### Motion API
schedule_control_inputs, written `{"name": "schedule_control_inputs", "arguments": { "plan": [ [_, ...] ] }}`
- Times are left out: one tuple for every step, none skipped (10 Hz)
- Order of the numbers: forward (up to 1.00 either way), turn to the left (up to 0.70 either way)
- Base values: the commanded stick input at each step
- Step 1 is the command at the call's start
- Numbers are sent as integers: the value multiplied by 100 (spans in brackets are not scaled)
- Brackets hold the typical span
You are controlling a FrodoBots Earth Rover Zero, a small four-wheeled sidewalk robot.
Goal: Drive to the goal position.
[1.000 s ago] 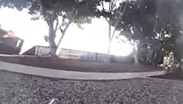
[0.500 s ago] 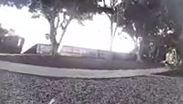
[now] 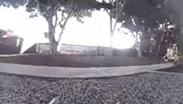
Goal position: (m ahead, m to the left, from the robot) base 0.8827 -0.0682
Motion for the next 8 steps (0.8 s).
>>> {"name": "schedule_control_inputs", "arguments": {
  "plan": [
    [70, 0],
    [70, 0],
    [70, 0],
    [70, 0],
    [70, 0],
    [70, 0],
    [70, 0],
    [70, 0]
  ]
}}
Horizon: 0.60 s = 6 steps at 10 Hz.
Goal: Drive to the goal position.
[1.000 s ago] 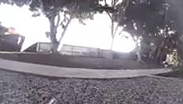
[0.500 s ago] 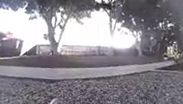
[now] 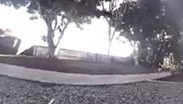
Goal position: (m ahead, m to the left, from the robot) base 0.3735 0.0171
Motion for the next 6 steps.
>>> {"name": "schedule_control_inputs", "arguments": {
  "plan": [
    [70, 0],
    [0, 0],
    [0, 0],
    [0, 0],
    [0, 0],
    [0, 0]
  ]
}}
